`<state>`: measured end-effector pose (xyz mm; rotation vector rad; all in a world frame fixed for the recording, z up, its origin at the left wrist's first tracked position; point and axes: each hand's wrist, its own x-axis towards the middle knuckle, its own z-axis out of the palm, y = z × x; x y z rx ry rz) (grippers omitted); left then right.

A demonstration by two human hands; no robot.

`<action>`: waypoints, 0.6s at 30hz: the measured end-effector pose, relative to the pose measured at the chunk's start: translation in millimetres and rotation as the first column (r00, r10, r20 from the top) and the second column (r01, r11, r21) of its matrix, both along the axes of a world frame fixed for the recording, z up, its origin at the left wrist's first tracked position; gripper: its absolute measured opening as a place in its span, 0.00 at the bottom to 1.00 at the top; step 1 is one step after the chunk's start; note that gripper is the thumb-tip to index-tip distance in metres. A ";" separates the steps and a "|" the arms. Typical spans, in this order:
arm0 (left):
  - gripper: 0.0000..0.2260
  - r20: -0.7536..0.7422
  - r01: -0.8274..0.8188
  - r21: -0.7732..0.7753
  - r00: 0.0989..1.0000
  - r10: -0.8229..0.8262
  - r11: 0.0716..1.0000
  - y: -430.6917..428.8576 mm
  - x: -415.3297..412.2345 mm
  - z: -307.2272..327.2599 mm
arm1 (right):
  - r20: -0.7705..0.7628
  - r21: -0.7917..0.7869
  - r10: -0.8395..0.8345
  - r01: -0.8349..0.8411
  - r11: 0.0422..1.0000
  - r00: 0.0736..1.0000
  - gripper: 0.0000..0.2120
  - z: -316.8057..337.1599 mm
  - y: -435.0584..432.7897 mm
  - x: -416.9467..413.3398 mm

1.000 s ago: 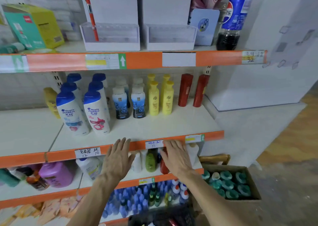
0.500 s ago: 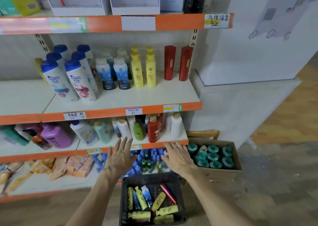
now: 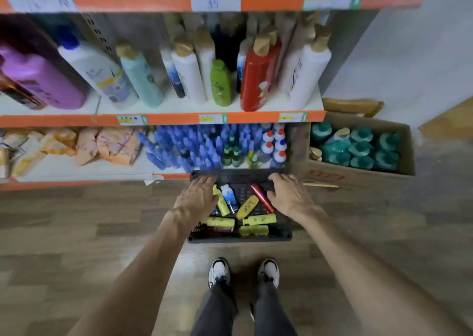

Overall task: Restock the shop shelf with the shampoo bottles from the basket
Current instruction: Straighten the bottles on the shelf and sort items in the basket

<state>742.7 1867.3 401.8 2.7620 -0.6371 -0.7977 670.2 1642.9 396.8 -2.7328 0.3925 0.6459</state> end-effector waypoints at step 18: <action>0.26 -0.026 0.181 0.040 0.983 -0.180 0.983 -38.2 -2.9 -450.7 | -0.116 0.073 0.064 -0.056 0.996 0.991 0.19 -463.6 -15.8 11.4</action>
